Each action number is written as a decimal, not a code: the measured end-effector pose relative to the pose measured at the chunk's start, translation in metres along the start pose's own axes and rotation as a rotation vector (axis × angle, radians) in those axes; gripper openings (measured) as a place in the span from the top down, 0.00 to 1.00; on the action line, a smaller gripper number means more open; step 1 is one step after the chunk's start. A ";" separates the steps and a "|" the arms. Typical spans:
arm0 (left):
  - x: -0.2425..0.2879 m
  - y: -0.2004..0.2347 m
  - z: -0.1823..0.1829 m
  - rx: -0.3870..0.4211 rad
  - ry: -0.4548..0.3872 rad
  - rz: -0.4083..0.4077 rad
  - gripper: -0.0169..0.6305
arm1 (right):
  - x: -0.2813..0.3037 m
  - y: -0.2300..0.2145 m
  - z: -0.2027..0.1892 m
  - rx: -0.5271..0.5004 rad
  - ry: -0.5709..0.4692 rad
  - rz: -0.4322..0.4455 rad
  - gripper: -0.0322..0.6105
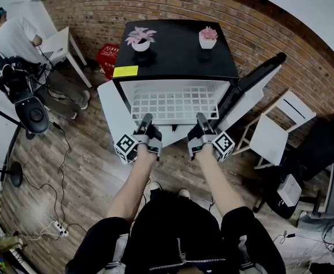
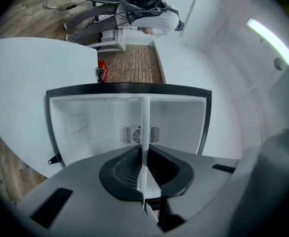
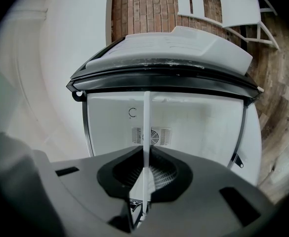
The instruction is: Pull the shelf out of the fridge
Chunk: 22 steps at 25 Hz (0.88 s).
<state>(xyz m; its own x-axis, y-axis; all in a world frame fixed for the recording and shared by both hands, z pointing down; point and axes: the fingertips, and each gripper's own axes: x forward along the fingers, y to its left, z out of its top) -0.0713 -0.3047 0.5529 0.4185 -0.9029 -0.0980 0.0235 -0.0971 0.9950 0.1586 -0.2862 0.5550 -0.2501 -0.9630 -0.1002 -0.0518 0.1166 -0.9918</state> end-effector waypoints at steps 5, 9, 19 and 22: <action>-0.004 -0.003 -0.002 -0.003 0.008 -0.006 0.91 | -0.004 0.002 -0.002 0.003 0.007 -0.001 0.89; -0.010 -0.004 -0.006 -0.005 0.013 -0.004 0.91 | -0.011 0.001 -0.003 -0.004 0.009 -0.003 0.90; -0.028 -0.004 -0.012 0.004 0.019 -0.005 0.91 | -0.029 0.002 -0.009 -0.004 0.009 -0.003 0.89; -0.032 -0.004 -0.013 -0.005 0.018 -0.008 0.91 | -0.032 0.003 -0.010 -0.002 0.011 -0.003 0.89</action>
<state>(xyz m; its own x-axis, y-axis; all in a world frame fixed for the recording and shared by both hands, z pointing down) -0.0727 -0.2703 0.5525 0.4349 -0.8942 -0.1061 0.0316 -0.1025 0.9942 0.1570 -0.2525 0.5560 -0.2607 -0.9607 -0.0958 -0.0546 0.1138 -0.9920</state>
